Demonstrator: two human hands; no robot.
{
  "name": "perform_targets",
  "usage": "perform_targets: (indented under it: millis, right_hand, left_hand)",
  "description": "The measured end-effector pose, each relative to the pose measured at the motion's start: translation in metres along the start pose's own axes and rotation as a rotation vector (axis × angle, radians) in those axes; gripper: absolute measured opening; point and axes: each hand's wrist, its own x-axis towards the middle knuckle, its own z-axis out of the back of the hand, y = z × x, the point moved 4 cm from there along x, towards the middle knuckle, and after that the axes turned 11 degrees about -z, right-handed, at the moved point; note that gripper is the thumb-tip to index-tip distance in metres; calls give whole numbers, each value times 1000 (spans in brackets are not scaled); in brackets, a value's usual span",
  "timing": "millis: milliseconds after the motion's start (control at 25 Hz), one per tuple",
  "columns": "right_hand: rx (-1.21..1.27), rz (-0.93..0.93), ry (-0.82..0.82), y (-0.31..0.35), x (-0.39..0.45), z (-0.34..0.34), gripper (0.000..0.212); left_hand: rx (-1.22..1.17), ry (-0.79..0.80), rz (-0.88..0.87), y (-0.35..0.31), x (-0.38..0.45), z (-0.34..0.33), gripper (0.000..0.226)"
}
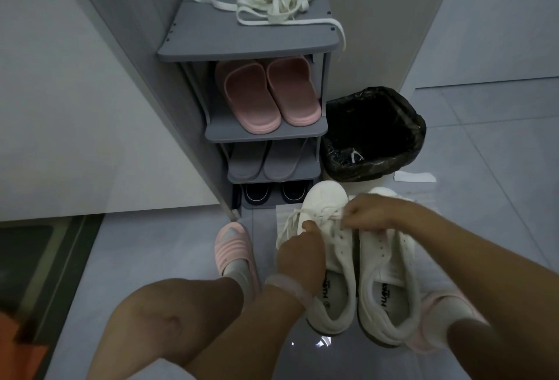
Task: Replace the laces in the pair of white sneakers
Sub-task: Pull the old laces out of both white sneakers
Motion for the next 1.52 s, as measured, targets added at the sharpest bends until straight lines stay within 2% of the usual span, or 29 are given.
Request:
perform_targets:
  millis: [80,160,200,280,320,400,480,520,600,760,840,920,1000,1040,1080,1160,1240,1400,1520]
  right_hand:
    - [-187,-49,-304,-24,-7,30,24]
    - [-140,-226,-586,-60,-16,64,19]
    - [-60,-309,-647,-78,-20,75,22]
    - [92,-292,-622,-95,-22,77,30]
    - [114,-186,-602,-93,-23,71,37]
    - [52,92,-684,-71,-30,46,45]
    - [-109,295,-761,-40,-35,13,33]
    - [-205,330,-768,-29,-31,-2,26]
    - [-265,283,-774,-21,-19,-21,23]
    - [-240,294,-784,-7,-8,-33,25]
    - [-52,224,-949,-16,-16,-5,20]
    - [342,-50,-1097,-51,-32,42,3]
    - [535,-279,-1070,-87,-38,63,17]
    - [438,-285,-1019,-90,-38,63,24]
    - [281,-209,-984,-83,-37,57,33]
    - [-59,94,-930,-50,-32,22,45]
    - [-263,247,-866,-23,-21,-14,39]
    - [-227,192,-771,-6,-13,-22,26]
    - [-180,148,-913,-21,-19,5,33]
  left_hand:
    - [-8,13,-6,1,0,0,45]
    - [-33,17,-21,2,-2,3,37]
    - [-41,29,-30,2,-3,5,36]
    - [-42,84,-53,1,-3,5,38]
    - [-51,112,-63,1,-3,4,37]
    - [-68,151,-80,1,-4,5,38]
    - [-45,147,-121,0,-7,11,50]
    - [-30,117,-158,-2,-8,14,53]
    - [-18,74,-243,-11,-12,21,52]
    - [112,178,-277,-22,-14,14,45]
    - [119,174,-257,-19,-11,12,44]
    - [115,173,-259,-19,-10,10,44]
    - [110,182,-272,-21,-10,10,46]
    - [103,183,-276,-21,-10,10,46]
    - [91,184,-277,-20,-10,11,46]
    - [79,179,-277,-20,-11,12,45]
    - [81,173,-283,-19,-11,13,44]
    - [76,139,-305,-18,-10,13,42]
    - [67,152,-283,-16,-6,11,41]
